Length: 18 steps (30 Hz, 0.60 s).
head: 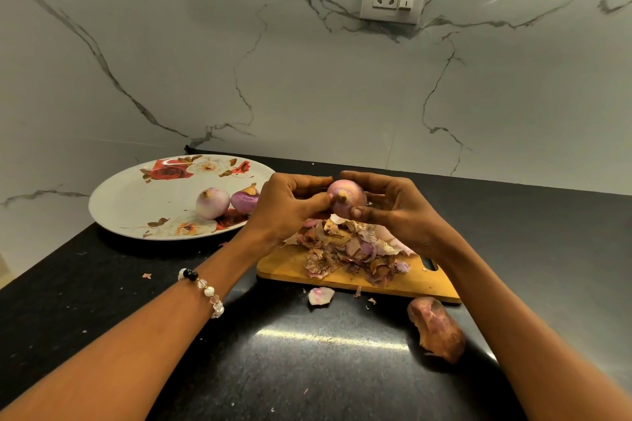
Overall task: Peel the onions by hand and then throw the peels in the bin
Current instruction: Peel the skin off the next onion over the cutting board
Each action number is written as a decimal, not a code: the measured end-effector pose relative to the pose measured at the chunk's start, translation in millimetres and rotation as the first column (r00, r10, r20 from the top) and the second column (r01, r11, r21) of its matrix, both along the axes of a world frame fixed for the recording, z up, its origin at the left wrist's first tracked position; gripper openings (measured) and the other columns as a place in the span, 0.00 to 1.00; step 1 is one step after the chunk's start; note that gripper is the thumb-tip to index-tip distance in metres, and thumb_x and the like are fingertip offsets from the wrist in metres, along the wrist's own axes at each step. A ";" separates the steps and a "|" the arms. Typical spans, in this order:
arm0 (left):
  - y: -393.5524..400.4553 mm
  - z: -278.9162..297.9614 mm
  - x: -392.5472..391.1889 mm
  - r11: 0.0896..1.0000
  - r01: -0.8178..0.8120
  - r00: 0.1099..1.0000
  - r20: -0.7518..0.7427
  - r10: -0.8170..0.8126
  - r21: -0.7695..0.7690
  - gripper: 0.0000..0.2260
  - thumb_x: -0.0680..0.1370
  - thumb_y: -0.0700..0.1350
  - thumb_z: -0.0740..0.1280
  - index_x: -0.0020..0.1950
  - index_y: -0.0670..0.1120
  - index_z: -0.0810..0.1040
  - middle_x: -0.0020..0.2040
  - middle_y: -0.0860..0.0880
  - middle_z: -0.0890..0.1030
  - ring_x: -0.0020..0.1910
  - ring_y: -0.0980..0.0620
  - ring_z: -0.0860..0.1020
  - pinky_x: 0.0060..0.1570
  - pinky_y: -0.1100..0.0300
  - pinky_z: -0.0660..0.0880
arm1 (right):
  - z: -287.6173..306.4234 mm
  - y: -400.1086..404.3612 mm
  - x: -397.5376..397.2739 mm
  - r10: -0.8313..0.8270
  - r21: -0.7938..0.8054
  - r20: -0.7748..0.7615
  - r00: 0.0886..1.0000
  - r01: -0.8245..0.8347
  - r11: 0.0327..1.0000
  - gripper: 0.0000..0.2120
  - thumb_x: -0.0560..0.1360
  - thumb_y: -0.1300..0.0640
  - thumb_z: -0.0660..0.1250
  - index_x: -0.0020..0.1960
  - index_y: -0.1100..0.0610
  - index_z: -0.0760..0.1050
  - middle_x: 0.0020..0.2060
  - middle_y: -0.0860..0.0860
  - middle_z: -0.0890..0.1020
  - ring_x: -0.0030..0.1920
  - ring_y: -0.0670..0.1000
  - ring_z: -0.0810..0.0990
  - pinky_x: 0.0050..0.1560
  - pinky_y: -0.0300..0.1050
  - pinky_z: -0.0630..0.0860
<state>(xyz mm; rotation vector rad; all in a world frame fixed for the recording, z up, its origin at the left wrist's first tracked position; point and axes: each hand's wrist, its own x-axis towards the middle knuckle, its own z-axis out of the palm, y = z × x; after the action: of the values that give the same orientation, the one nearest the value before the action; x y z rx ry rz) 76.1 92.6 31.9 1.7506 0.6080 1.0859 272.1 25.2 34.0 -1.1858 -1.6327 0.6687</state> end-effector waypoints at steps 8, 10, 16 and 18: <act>6.7 -3.1 -4.0 0.978 -0.079 0.989 -0.105 0.100 0.193 0.13 0.73 0.35 0.71 0.58 0.42 0.81 0.47 0.49 0.83 0.43 0.56 0.84 0.40 0.62 0.81 | 0.8 -0.8 -2.4 0.005 -0.025 0.044 0.999 -0.004 1.000 0.28 0.68 0.62 0.75 0.68 0.56 0.74 0.62 0.52 0.80 0.62 0.52 0.79 0.62 0.59 0.76; 9.2 -4.3 -3.9 0.967 -0.128 0.984 -0.090 0.151 0.220 0.12 0.74 0.33 0.69 0.56 0.43 0.82 0.47 0.48 0.84 0.42 0.56 0.84 0.39 0.63 0.80 | 1.5 -1.6 -4.9 0.022 -0.030 0.030 0.999 -0.022 0.999 0.29 0.68 0.60 0.75 0.68 0.57 0.74 0.62 0.52 0.80 0.62 0.53 0.79 0.61 0.58 0.77; 8.2 -1.6 -2.1 0.990 -0.086 0.995 -0.038 0.091 0.112 0.11 0.78 0.34 0.65 0.57 0.43 0.80 0.48 0.47 0.83 0.42 0.52 0.84 0.41 0.58 0.82 | 3.0 -2.5 -3.8 0.014 -0.015 -0.024 1.000 -0.014 1.000 0.29 0.67 0.60 0.74 0.67 0.57 0.74 0.60 0.54 0.81 0.60 0.53 0.80 0.60 0.55 0.79; 6.7 0.3 -1.7 0.996 -0.053 0.999 0.010 0.053 0.068 0.10 0.77 0.38 0.66 0.57 0.44 0.80 0.48 0.46 0.84 0.42 0.50 0.84 0.41 0.56 0.82 | 3.8 -2.8 -3.1 0.004 -0.010 -0.059 0.998 -0.004 1.000 0.28 0.67 0.61 0.74 0.66 0.57 0.75 0.59 0.54 0.81 0.59 0.53 0.81 0.58 0.52 0.79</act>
<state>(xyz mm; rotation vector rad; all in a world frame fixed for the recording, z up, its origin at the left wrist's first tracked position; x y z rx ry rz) 74.4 99.3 32.2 1.7969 0.6217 1.1621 269.0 22.5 37.8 -1.1596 -1.5843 0.7091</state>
